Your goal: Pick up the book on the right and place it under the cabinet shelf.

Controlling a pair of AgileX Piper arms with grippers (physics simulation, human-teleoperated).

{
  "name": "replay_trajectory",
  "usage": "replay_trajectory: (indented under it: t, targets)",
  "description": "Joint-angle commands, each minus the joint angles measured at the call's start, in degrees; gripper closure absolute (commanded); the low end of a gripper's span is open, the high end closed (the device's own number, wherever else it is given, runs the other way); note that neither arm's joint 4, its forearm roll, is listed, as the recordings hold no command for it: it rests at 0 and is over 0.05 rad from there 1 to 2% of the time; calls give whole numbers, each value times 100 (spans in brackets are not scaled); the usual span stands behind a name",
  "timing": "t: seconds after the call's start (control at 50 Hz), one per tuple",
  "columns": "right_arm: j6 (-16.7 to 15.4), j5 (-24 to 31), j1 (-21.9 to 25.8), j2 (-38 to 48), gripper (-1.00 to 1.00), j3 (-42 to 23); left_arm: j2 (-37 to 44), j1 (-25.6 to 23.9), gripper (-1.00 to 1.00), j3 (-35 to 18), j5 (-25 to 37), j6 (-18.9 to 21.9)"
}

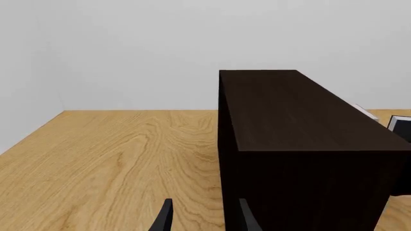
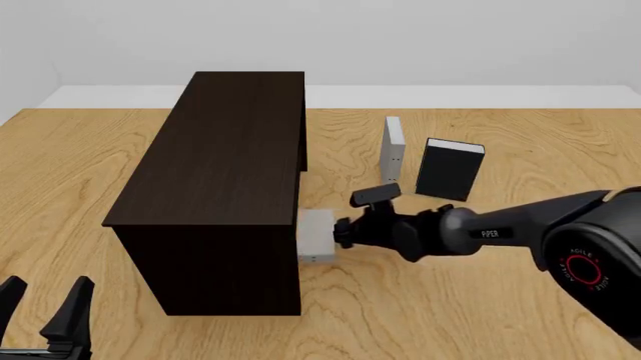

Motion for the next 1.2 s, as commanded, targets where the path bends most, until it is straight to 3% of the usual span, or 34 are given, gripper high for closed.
replay_trajectory:
  t: [0.02,0.86,1.08,1.2]
  targets:
    - [1087,-628,651,310,-100,152,-4,-5,-100,-14,16,-1]
    - [1240,-534,1177,595,-100,-305,-4,-6,-100,-14,15,-1]
    - [1070,-634,826,723,-100,-141,-3,-6,-100,-14,17,-1]
    - [1135,-840,732,646,-100,137,-3,-6,-100,-14,17,0]
